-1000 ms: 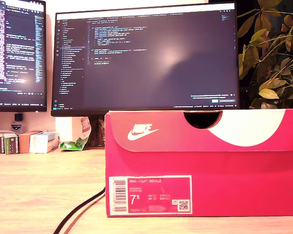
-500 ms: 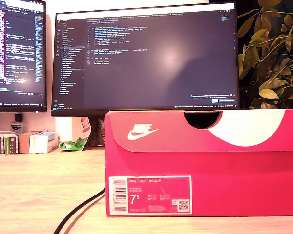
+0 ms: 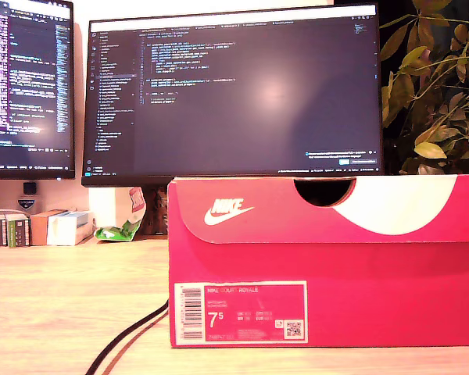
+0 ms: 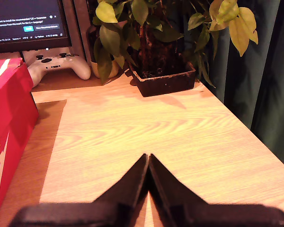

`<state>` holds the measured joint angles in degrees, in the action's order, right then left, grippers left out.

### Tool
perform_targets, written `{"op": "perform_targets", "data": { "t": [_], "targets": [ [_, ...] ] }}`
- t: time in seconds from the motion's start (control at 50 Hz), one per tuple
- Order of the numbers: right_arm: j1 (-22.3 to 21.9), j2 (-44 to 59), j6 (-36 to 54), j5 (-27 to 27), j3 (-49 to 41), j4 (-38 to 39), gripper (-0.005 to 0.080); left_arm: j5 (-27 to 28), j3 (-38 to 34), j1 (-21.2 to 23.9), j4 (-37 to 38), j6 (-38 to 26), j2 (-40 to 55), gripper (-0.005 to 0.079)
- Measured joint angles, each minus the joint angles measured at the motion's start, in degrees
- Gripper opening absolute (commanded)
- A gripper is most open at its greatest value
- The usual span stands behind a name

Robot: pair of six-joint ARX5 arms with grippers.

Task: Close the red shoebox by pushing the lid with your left arm and holding the box in place with your right arm

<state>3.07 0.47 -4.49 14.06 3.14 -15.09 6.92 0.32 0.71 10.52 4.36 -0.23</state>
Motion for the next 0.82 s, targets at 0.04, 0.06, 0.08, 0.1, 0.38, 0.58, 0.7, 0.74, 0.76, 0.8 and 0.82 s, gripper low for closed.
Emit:
{"op": "perform_targets", "data": {
  "t": [0.04,0.06,0.08,0.1,0.38,0.58,0.7,0.74,0.76,0.8,0.82],
  "targets": [
    [0.00,0.00,0.00,-0.02,0.00,0.00,-0.0012,0.00,0.00,0.00,0.00,0.02,0.00,-0.0019],
    [0.00,0.00,0.00,-0.02,0.00,0.00,-0.0012,0.00,0.00,0.00,0.00,0.00,0.00,-0.0019],
    [0.00,0.00,0.00,-0.02,0.00,0.00,-0.0012,0.00,0.00,0.00,0.00,0.00,0.00,-0.0019],
    [0.00,0.00,0.00,-0.02,0.00,0.00,-0.0012,0.00,0.00,0.00,0.00,0.00,0.00,-0.0019],
    [0.00,0.00,7.28,-2.82,0.00,0.42,-0.0012,0.00,0.00,0.00,0.00,0.00,0.00,-0.0019],
    [0.02,0.00,13.62,-9.49,0.00,3.34,-0.0012,0.00,0.00,0.00,0.00,0.00,0.00,-0.0019],
    [0.02,0.00,13.75,-9.60,0.00,3.96,-0.0012,0.00,0.00,0.00,0.00,0.00,0.00,-0.0019],
    [0.02,0.00,14.49,-9.62,0.00,4.00,-0.0012,0.00,0.00,0.00,0.00,0.00,0.00,-0.0019],
    [0.02,0.00,14.62,-9.60,0.00,3.96,-0.0012,0.00,0.00,0.00,0.00,0.00,0.00,-0.0019],
    [0.02,0.00,14.88,-9.62,0.00,3.91,-0.0012,0.00,0.00,0.00,0.00,0.00,0.00,-0.0019],
    [0.02,0.00,14.88,-9.62,0.00,3.89,-0.0012,0.00,0.00,0.00,0.00,0.00,0.00,-0.0019]
  ]
}}
